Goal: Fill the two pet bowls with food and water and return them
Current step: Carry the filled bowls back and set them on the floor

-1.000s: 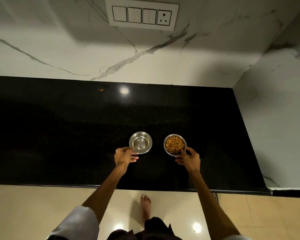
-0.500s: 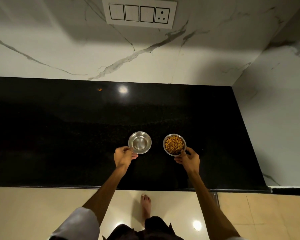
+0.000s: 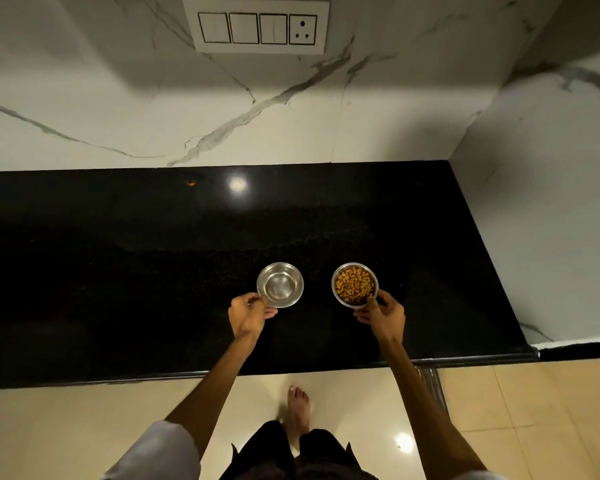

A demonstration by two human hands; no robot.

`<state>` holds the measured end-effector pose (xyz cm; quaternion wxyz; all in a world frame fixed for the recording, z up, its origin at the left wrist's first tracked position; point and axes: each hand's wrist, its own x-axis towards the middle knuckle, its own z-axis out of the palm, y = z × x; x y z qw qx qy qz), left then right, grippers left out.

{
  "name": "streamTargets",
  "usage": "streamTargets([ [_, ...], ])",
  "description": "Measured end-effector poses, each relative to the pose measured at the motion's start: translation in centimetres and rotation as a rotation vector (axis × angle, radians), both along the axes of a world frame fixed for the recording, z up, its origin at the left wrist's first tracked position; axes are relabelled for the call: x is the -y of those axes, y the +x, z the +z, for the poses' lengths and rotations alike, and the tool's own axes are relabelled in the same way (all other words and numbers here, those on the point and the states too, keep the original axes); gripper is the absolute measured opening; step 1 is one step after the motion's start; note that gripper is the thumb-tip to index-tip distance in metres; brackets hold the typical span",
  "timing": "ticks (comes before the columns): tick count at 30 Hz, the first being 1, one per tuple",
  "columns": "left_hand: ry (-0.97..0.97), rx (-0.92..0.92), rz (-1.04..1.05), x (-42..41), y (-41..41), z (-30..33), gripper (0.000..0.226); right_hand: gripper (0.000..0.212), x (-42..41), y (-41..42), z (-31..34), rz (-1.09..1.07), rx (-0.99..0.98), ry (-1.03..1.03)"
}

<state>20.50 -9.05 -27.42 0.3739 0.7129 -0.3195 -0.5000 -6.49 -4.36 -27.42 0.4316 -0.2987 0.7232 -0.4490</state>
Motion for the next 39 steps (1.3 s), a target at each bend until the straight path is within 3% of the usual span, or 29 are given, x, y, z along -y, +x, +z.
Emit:
streamTargets([
  [17, -0.026, -0.04, -0.204, -2.7, -0.8, 2.5, 0.008, 0.03, -9.3, 1.1, 2.1, -0.287, 0.055, 0.011],
  [33, -0.104, -0.029, -0.549, -8.4, -5.3, 4.2, 0.017, 0.018, -21.8, 0.7, 3.3, -0.628, 0.005, -0.031],
  [39, -0.119, -0.023, -0.615, -10.8, -7.8, 4.5, 0.01, 0.017, -26.3, -0.4, 3.4, -0.722, 0.028, -0.04],
])
